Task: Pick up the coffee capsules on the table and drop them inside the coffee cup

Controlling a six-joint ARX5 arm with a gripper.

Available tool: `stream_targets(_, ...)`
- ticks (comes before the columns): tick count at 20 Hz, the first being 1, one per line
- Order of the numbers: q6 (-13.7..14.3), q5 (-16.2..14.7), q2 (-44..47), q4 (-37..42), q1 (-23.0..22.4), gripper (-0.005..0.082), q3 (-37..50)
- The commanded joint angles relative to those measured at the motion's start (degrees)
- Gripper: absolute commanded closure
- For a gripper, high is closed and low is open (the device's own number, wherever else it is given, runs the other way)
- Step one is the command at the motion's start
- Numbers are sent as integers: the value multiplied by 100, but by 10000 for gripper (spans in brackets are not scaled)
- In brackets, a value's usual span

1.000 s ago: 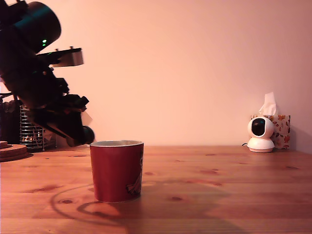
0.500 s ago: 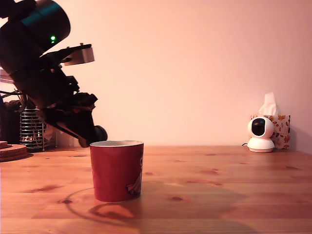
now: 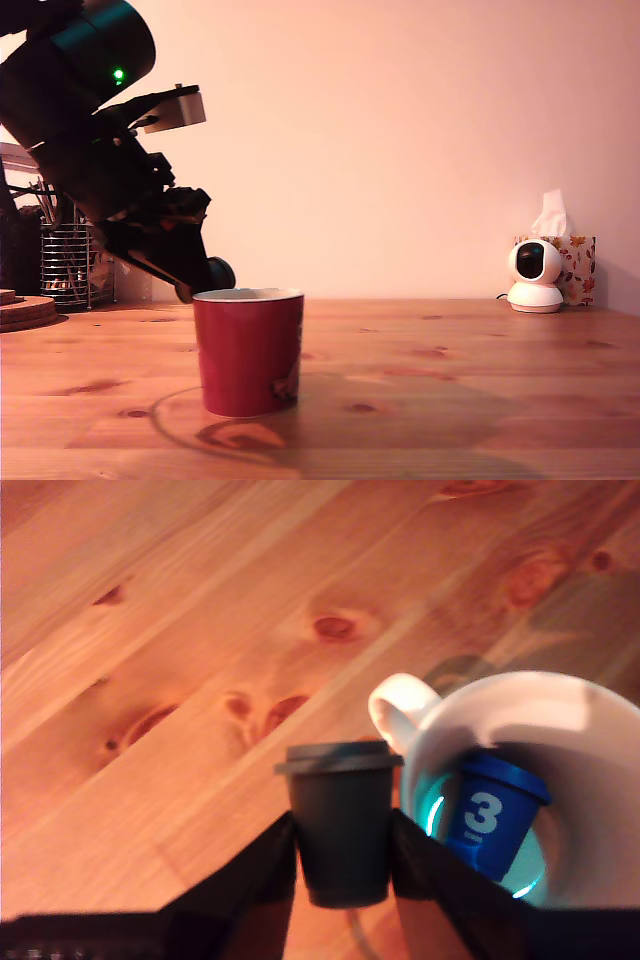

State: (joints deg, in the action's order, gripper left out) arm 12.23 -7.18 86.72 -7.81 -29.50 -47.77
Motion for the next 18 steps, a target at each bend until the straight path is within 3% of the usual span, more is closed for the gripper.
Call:
stream_targets(1,26,-35,-59,13,-31,594,37)
stream_targets(10,22,-35,-131,-7,-31,594,2)
stream_targets(18,17,-149,-925,-525,-31,594,-13)
